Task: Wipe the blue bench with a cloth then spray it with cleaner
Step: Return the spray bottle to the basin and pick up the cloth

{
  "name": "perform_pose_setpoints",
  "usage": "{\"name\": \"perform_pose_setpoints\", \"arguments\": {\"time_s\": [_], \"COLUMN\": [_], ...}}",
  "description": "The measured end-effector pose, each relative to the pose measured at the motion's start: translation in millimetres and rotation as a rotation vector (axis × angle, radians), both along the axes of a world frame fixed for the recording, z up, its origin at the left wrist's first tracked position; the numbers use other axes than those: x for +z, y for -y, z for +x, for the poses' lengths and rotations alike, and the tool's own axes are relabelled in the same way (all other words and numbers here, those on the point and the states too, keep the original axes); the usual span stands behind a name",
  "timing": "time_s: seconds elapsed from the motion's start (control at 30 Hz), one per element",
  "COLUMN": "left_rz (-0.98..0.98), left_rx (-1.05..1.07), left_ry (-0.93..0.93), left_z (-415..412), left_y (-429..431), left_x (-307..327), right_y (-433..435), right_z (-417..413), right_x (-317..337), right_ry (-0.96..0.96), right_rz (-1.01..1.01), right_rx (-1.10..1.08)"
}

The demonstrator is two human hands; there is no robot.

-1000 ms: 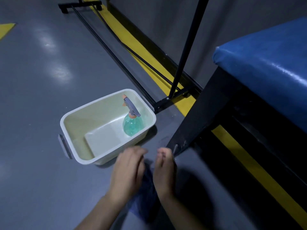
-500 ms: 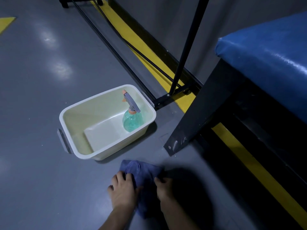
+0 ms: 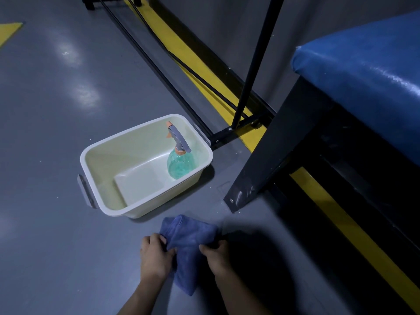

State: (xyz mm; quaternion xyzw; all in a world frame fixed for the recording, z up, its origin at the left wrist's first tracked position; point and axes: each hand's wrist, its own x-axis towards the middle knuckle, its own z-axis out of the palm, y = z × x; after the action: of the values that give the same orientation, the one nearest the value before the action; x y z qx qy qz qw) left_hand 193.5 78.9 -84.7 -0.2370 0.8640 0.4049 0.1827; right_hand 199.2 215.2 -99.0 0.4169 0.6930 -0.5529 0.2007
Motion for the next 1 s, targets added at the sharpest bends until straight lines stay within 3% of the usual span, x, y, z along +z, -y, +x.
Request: {"name": "perform_pose_setpoints", "arguments": {"time_s": [0.17, 0.27, 0.43, 0.53, 0.67, 0.73, 0.87, 1.0], "left_rz": [0.099, 0.173, 0.294, 0.263, 0.252, 0.358, 0.582, 0.581], "left_rx": [0.096, 0.013, -0.084, -0.158, -0.103, -0.011, 0.128, 0.237], "left_ry": [0.232, 0.317, 0.184, 0.045, -0.216, -0.325, -0.315, -0.247], "left_z": [-21.3, -25.1, -21.6, -14.8, -15.7, -29.6, -72.5, -117.0], "left_y": [-2.3, -3.4, -5.9, -2.5, 9.1, 25.2, 59.3, 73.1], "left_x": [2.3, 18.9, 62.3, 93.2, 145.6, 167.8, 185.1, 162.7], "right_y": [-4.2, -6.2, 1.9, 0.6, 4.2, 15.9, 46.5, 71.7], "right_z": [-4.6, -5.9, -3.6, -3.9, -16.9, -35.0, -89.1, -143.0], "right_x": [13.1, 14.9, 41.2, 86.9, 157.1, 180.5, 199.6, 193.5], "right_ry": [0.031, -0.011, -0.146, -0.255, -0.459, -0.592, -0.696, -0.689], "right_rz": [-0.074, -0.081, 0.185, 0.292, 0.251, 0.190, 0.122, 0.156], "right_rx": [0.117, 0.187, 0.287, 0.285, 0.347, 0.364, 0.469, 0.651]}}
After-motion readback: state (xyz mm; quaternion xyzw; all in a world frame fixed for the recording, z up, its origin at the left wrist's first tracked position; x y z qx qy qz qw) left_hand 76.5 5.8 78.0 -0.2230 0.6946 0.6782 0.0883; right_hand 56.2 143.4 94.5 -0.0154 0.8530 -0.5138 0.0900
